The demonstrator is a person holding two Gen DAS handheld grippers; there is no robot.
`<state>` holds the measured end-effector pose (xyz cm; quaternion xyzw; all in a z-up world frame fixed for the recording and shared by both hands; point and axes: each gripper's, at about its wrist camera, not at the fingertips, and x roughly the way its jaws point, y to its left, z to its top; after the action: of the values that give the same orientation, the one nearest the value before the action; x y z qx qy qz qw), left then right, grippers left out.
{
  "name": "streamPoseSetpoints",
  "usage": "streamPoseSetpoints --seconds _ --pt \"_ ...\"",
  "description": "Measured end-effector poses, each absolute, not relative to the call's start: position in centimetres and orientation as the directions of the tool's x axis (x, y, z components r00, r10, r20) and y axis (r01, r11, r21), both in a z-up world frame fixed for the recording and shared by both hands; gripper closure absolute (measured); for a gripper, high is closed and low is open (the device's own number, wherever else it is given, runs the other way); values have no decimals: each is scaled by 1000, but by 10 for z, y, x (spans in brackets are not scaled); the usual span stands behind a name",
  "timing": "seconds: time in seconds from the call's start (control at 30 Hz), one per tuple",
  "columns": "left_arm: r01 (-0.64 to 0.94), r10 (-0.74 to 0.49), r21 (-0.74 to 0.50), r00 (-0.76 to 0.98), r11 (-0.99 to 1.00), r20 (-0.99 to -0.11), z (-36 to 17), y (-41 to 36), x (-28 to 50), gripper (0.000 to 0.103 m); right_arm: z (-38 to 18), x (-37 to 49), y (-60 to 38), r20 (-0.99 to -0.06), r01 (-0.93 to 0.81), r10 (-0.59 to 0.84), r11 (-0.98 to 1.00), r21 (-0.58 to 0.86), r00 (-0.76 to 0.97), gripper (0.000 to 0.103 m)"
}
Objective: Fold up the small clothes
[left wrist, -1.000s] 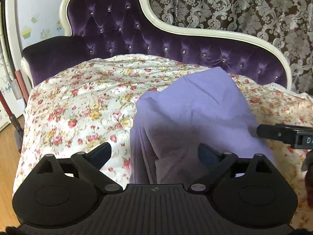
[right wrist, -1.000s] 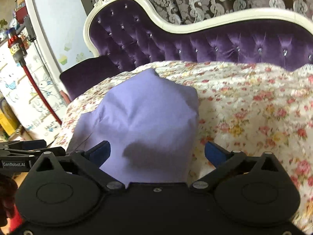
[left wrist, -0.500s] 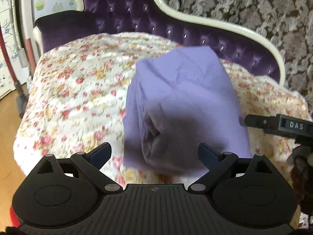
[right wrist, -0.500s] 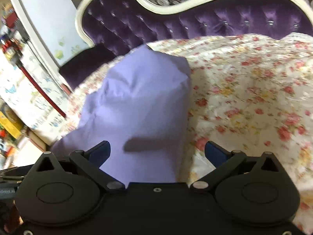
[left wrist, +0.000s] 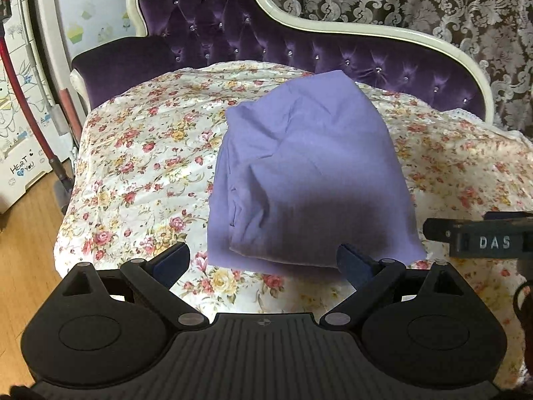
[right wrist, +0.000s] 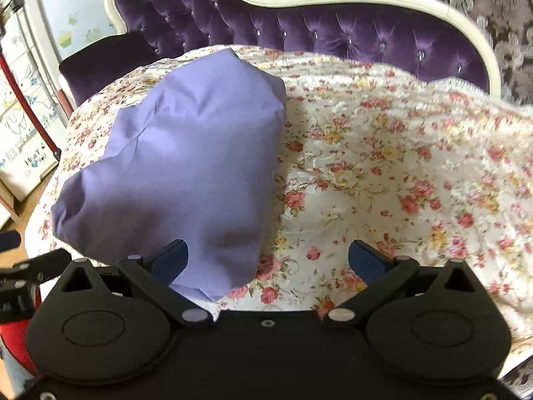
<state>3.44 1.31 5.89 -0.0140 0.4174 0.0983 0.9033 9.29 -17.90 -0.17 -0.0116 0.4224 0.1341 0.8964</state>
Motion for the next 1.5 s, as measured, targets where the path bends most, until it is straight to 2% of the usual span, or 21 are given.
streamPoseSetpoints --seconds 0.37,1.5 --pt "-196 173 57 648 979 -742 59 -4 13 7 14 56 -188 -678 -240 247 965 106 692 1" --pt "-248 180 11 671 969 -719 67 -1 -7 7 17 27 -184 -651 -271 269 957 100 710 1"
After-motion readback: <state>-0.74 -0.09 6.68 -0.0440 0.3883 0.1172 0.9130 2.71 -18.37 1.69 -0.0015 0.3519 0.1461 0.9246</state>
